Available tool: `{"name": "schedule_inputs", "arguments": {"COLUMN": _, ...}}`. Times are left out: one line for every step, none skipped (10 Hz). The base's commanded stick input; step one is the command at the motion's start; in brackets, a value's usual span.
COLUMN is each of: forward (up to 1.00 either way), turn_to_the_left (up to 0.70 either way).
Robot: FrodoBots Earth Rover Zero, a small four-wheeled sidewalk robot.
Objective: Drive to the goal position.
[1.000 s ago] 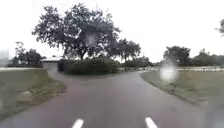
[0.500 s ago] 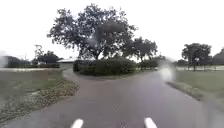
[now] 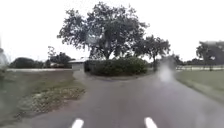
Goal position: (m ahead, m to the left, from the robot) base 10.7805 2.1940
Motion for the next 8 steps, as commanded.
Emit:
{"name": "schedule_inputs", "arguments": {"forward": 0.85, "turn_to_the_left": 0.00}}
{"name": "schedule_inputs", "arguments": {"forward": 0.85, "turn_to_the_left": 0.00}}
{"name": "schedule_inputs", "arguments": {"forward": 0.85, "turn_to_the_left": 0.00}}
{"name": "schedule_inputs", "arguments": {"forward": 0.85, "turn_to_the_left": 0.00}}
{"name": "schedule_inputs", "arguments": {"forward": 0.85, "turn_to_the_left": 0.00}}
{"name": "schedule_inputs", "arguments": {"forward": 0.85, "turn_to_the_left": 0.00}}
{"name": "schedule_inputs", "arguments": {"forward": 0.85, "turn_to_the_left": 0.00}}
{"name": "schedule_inputs", "arguments": {"forward": 0.85, "turn_to_the_left": 0.34}}
